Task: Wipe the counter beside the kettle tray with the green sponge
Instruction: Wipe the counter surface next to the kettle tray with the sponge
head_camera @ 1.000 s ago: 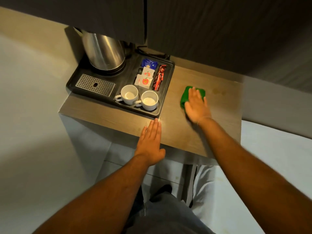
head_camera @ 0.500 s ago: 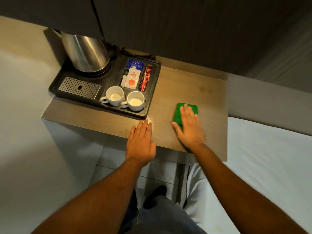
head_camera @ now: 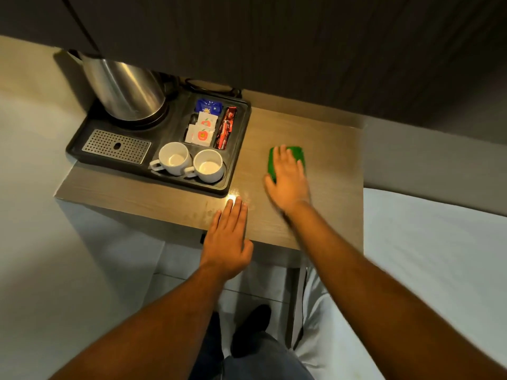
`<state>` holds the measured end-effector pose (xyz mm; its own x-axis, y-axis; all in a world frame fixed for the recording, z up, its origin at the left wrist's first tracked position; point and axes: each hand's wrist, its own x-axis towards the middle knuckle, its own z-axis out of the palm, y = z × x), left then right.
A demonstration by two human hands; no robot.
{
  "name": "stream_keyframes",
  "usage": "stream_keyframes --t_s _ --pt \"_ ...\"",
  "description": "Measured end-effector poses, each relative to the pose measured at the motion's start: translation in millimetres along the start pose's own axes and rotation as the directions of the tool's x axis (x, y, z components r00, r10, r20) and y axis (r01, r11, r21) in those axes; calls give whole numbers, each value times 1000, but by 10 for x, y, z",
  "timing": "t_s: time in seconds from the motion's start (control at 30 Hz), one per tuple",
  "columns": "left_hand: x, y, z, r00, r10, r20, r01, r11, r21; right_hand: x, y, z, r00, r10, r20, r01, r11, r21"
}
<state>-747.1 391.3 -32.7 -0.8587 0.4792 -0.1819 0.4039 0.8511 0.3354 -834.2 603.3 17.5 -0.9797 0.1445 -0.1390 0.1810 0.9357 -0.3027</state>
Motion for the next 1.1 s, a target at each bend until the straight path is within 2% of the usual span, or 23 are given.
stream_keyframes --t_s 0.07,0.13,0.3,0.4,0.47,0.57,0.67,0.73,0.8,0.87,0.93,1.03,1.1 --pt "37 -1 22 999 14 -29 -14 1000 -13 -419 118 108 996 -87 16 87 996 -7" --pt "91 16 30 999 9 -40 -10 1000 -15 -712 405 102 996 -86 16 86 996 -32" --pt "143 47 30 1000 -11 4 11 1000 18 -403 1122 -280 985 166 -42 -169 982 -85" --pt "133 48 35 1000 -16 -4 16 1000 20 190 1182 -488 951 307 -32 -308 949 -65" --pt "148 52 40 1000 -20 -17 21 1000 10 525 1026 -537 945 325 -22 -326 944 -45" --pt "144 38 47 999 -26 -29 26 1000 5 701 592 -415 977 213 -10 -213 976 -36" --pt "129 27 65 999 -20 -47 20 1000 4 324 258 -125 999 -29 33 30 999 -35" --pt "155 4 64 998 -5 -59 4 1000 -15 -154 256 64 986 -159 47 161 986 -35" --pt "192 8 35 998 25 -61 -26 999 -20 -580 513 137 984 -174 27 174 985 -18" --pt "186 24 20 999 22 -46 -23 999 -33 -760 845 57 995 -101 5 101 994 -41" --pt "142 44 23 999 12 -30 -13 1000 -28 -636 1162 -127 999 42 -32 -44 997 -58" --pt "128 27 12 999 21 -31 -22 999 -25 37 1421 -459 963 258 -79 -262 964 -53" --pt "150 13 -4 999 30 -13 -30 999 -26 546 1376 -614 937 337 -93 -341 940 -28"
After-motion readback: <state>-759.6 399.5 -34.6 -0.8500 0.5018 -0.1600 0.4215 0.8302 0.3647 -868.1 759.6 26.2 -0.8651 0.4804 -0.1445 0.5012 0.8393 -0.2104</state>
